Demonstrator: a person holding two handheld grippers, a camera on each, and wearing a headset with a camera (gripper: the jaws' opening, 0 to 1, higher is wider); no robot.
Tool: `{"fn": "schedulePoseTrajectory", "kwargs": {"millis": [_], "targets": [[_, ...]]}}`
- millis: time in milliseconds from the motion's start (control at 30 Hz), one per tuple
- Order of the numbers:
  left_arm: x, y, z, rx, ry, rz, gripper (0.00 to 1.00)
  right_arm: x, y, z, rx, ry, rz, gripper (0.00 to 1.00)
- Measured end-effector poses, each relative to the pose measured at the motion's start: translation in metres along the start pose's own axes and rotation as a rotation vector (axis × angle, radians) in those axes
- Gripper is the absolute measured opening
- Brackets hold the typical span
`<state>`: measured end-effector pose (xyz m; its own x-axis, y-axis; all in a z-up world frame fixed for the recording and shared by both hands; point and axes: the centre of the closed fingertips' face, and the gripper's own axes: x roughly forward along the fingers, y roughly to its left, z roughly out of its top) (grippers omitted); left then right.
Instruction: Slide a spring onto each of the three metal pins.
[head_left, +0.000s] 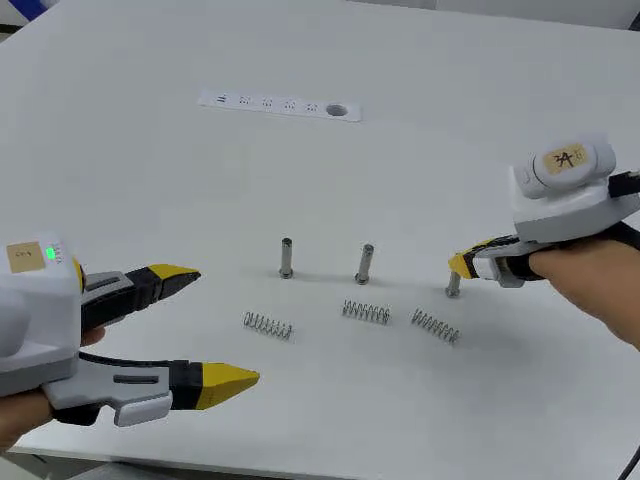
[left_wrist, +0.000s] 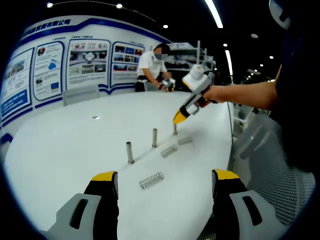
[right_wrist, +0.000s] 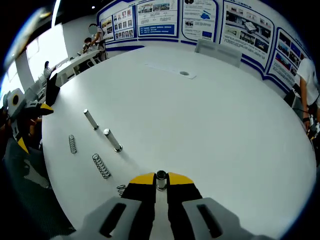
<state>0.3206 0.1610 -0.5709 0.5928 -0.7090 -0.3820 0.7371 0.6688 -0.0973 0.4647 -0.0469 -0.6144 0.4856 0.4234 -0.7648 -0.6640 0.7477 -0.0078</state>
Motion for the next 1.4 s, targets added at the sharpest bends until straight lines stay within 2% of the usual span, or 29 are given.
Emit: {"fn": "schedulePoseTrajectory", "kwargs": {"millis": [667, 1400], "targets": [[-0.0008, -0.0028, 0.0003, 0.003, -0.002, -0.004, 0.78, -0.0027, 0.0034, -0.0066, -0.04, -0.006, -0.001, 0.09], [-0.0017, -0.0048, 0.001, 0.008, -0.007, -0.009, 0.78, -0.0083, 0.0051, -0.0045, -0.052, -0.033, 0.003, 0.16]]}}
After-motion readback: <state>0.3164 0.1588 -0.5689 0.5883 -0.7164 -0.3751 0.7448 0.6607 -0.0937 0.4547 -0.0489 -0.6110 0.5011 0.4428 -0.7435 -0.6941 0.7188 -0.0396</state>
